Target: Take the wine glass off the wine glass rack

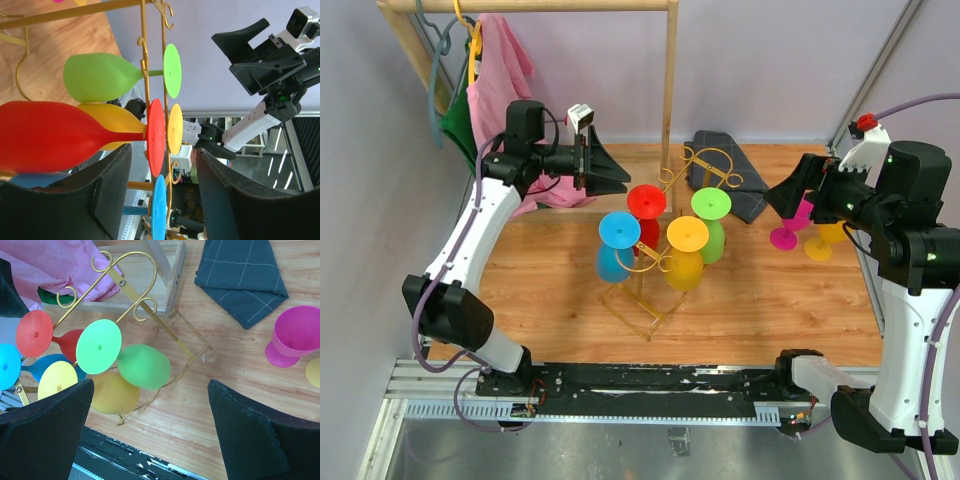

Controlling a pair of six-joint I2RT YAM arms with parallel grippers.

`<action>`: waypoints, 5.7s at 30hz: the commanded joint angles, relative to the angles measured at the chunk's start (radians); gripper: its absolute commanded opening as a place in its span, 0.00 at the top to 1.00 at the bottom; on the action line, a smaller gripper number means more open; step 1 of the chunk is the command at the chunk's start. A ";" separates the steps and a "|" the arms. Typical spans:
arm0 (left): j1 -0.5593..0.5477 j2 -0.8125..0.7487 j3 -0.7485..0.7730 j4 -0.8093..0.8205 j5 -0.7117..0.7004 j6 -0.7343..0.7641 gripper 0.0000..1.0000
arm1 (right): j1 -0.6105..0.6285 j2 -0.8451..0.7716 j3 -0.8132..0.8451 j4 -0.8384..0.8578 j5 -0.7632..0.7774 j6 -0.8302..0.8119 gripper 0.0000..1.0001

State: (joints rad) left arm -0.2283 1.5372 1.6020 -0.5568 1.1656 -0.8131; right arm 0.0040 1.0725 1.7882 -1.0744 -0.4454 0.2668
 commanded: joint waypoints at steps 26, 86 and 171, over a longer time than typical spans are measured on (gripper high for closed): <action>-0.050 -0.037 -0.027 -0.007 0.031 -0.016 0.52 | -0.010 -0.041 -0.058 0.023 -0.007 -0.007 0.01; 0.001 -0.014 0.012 -0.021 0.028 -0.038 1.00 | -0.010 -0.028 -0.056 0.043 -0.024 -0.005 0.02; 0.150 0.263 0.484 -0.081 0.047 0.206 1.00 | -0.011 -0.011 -0.044 0.074 -0.053 0.006 0.02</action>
State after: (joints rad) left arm -0.0853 1.7340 1.9125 -0.6163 1.2022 -0.7090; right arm 0.0040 1.0576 1.7054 -1.0080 -0.4732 0.2668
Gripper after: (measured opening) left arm 0.015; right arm 0.985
